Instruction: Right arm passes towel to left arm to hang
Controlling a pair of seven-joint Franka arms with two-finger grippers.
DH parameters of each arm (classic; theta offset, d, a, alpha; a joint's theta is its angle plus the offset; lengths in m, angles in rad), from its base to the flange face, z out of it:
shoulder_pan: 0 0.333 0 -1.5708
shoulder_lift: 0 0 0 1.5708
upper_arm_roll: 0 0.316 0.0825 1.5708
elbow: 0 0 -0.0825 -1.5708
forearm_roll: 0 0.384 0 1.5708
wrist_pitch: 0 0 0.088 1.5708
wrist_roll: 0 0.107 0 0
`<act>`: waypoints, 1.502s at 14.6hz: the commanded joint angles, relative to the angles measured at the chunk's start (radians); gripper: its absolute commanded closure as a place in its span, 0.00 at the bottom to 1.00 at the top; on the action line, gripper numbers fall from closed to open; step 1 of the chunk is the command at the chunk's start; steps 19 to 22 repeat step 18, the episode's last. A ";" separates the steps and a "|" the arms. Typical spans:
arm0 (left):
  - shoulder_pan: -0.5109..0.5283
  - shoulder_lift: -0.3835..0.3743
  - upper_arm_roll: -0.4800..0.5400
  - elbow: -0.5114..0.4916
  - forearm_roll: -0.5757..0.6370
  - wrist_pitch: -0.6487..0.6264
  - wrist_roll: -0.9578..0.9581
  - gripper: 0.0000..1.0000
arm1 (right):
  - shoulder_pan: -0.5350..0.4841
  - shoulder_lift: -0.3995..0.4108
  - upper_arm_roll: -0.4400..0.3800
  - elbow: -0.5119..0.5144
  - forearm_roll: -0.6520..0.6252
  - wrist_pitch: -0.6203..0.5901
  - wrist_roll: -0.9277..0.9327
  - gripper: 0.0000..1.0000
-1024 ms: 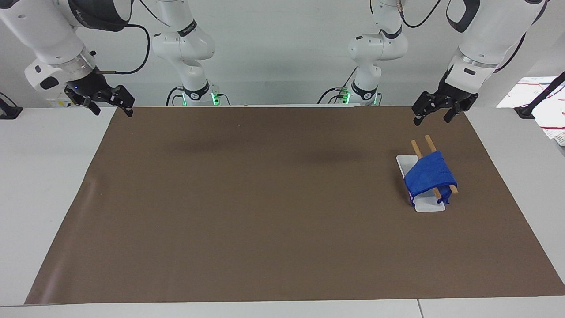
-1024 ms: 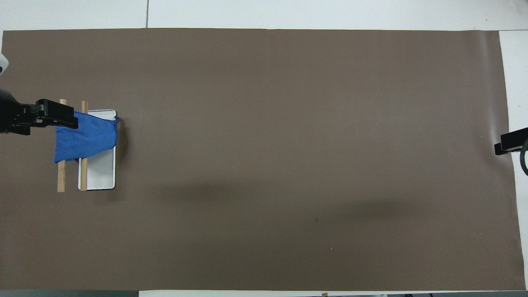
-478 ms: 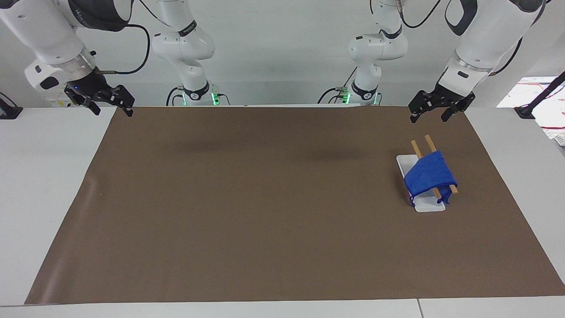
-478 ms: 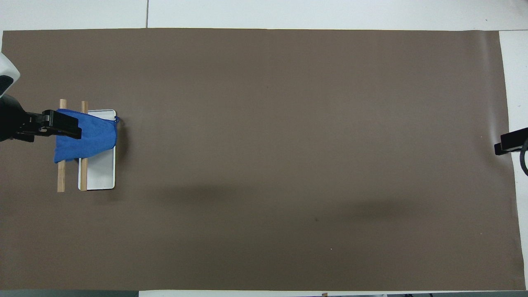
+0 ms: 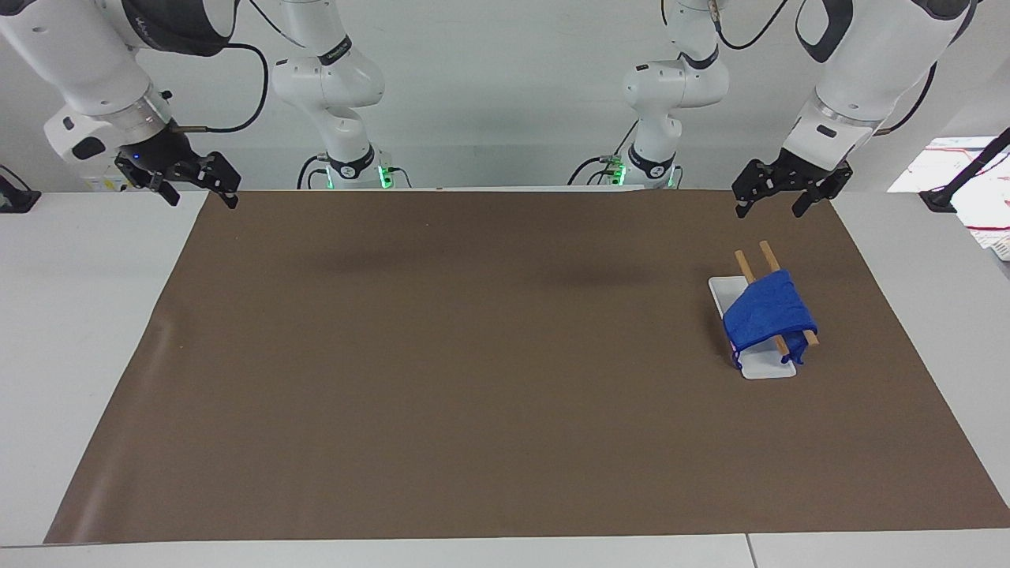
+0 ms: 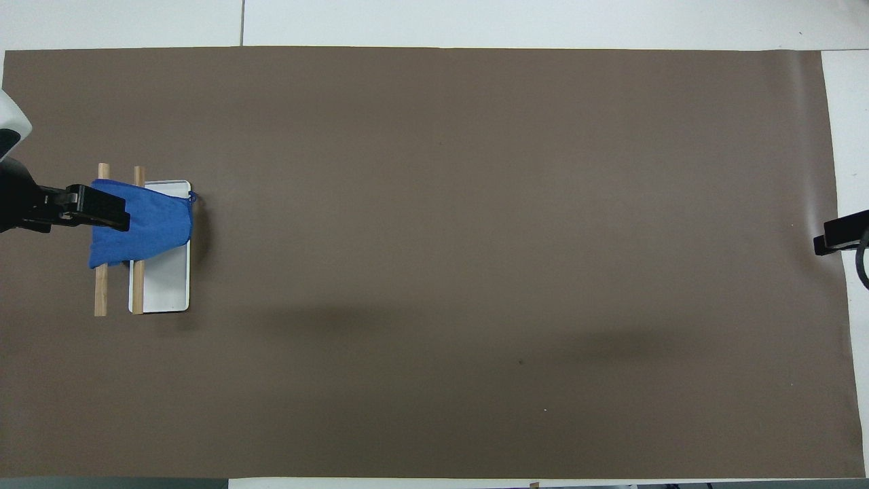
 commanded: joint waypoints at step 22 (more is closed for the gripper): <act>-0.006 -0.024 0.008 -0.018 0.044 0.004 0.011 0.00 | -0.001 -0.011 0.000 -0.016 0.059 0.047 -0.023 0.00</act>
